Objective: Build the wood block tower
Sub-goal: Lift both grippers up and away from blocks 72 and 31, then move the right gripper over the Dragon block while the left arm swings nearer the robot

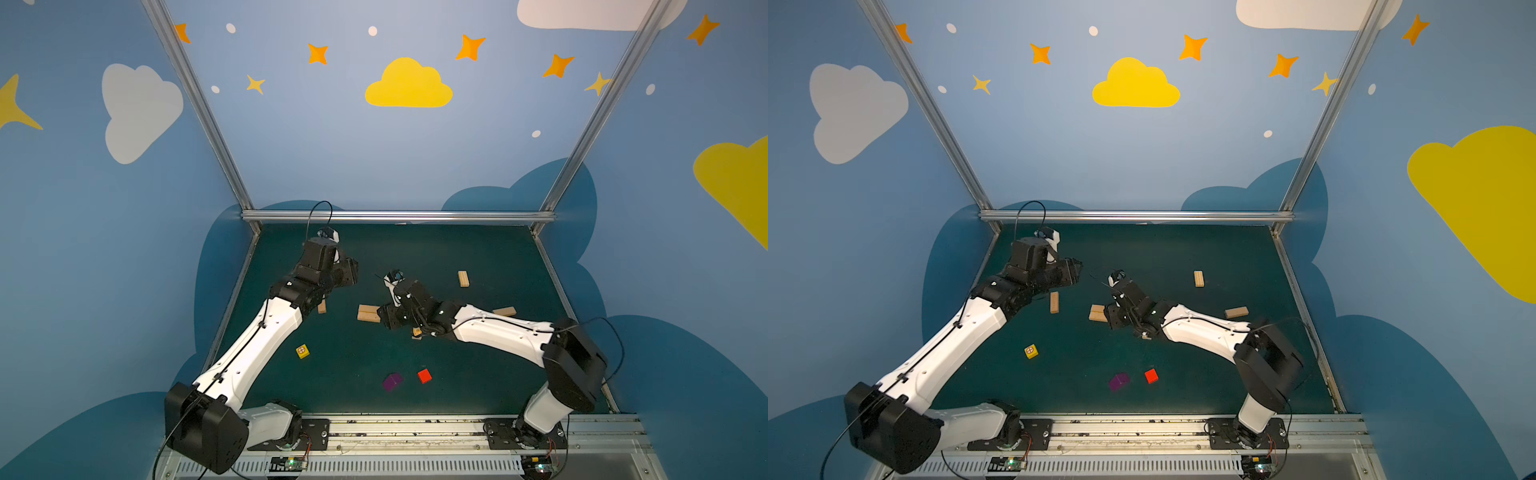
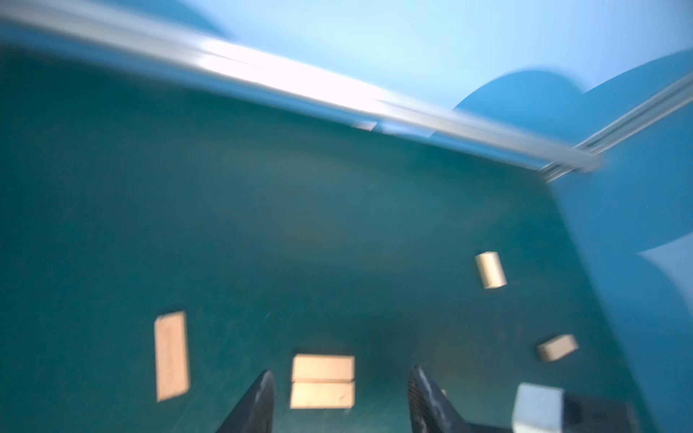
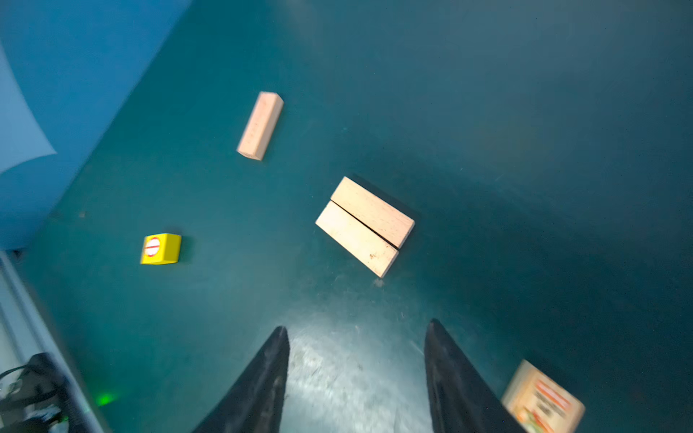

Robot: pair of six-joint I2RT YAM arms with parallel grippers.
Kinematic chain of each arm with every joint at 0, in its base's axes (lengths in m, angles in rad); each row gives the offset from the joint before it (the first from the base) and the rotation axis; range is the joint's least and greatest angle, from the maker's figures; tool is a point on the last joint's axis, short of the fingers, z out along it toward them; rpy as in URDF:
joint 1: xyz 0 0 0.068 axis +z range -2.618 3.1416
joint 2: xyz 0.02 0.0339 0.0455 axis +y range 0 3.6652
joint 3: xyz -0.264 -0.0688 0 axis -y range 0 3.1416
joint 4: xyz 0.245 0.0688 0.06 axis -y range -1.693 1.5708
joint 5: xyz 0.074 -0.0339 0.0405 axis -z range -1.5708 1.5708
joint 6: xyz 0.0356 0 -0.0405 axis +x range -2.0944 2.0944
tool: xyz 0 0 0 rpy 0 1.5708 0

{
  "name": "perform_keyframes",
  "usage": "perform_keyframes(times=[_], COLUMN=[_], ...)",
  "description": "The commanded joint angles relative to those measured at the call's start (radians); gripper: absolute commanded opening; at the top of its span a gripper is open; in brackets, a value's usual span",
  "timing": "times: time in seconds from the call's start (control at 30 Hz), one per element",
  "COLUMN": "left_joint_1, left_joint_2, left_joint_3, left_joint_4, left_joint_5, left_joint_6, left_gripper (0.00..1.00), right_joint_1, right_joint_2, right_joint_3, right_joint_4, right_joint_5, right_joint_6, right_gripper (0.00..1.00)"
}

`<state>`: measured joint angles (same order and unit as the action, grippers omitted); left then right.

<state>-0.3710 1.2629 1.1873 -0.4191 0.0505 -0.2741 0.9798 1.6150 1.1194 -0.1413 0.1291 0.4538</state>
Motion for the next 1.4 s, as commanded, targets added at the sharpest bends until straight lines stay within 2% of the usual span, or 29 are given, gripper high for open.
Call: perform_keyframes(times=[0.0,0.1,0.17,0.33,0.43,0.63,0.73,0.9,1.03,1.17,1.3,1.37], left_joint_1=[-0.030,-0.078,-0.101,-0.130,-0.165,-0.278,-0.324,-0.397,-0.412,-0.414,-0.414,-0.413], left_joint_2=[-0.006,-0.035,-0.070,-0.155,-0.172,-0.158,-0.181,-0.245,-0.295,-0.360,-0.404,-0.399], left_joint_3=[0.057,0.037,-0.015,-0.182,-0.220,-0.201,-0.229,-0.311,-0.356,-0.406,-0.456,-0.461], left_joint_4=[-0.008,0.043,0.097,0.215,0.198,0.041,-0.015,-0.024,-0.016,0.023,0.077,0.086], left_joint_5=[0.107,0.153,0.224,0.377,0.417,0.381,0.370,0.243,0.199,0.168,0.133,0.128], left_joint_6=[0.198,0.339,0.437,0.571,0.641,0.800,0.870,1.000,1.069,1.132,1.164,1.171], left_gripper=[0.59,0.61,0.65,0.69,0.69,0.69,0.74,0.80,0.83,0.92,1.00,1.00], right_joint_1=[0.002,-0.003,-0.010,-0.047,-0.086,-0.142,-0.140,-0.141,-0.142,-0.142,-0.143,-0.144], right_joint_2=[-0.092,-0.174,-0.227,-0.302,-0.320,-0.230,-0.166,-0.098,-0.026,0.032,0.065,0.077], right_joint_3=[-0.049,-0.111,-0.158,-0.189,-0.191,-0.135,-0.084,-0.057,-0.014,0.016,0.034,0.045], right_joint_4=[-0.108,-0.155,-0.190,-0.328,-0.396,-0.479,-0.493,-0.443,-0.449,-0.452,-0.450,-0.456], right_joint_5=[0.056,0.072,0.072,0.090,0.101,0.082,0.068,0.032,0.008,-0.024,-0.037,-0.044], right_joint_6=[-0.042,-0.036,-0.028,-0.016,0.020,0.117,0.137,0.160,0.161,0.166,0.178,0.181], right_gripper=[0.56,0.58,0.59,0.59,0.59,0.57,0.56,0.53,0.50,0.49,0.52,0.54])
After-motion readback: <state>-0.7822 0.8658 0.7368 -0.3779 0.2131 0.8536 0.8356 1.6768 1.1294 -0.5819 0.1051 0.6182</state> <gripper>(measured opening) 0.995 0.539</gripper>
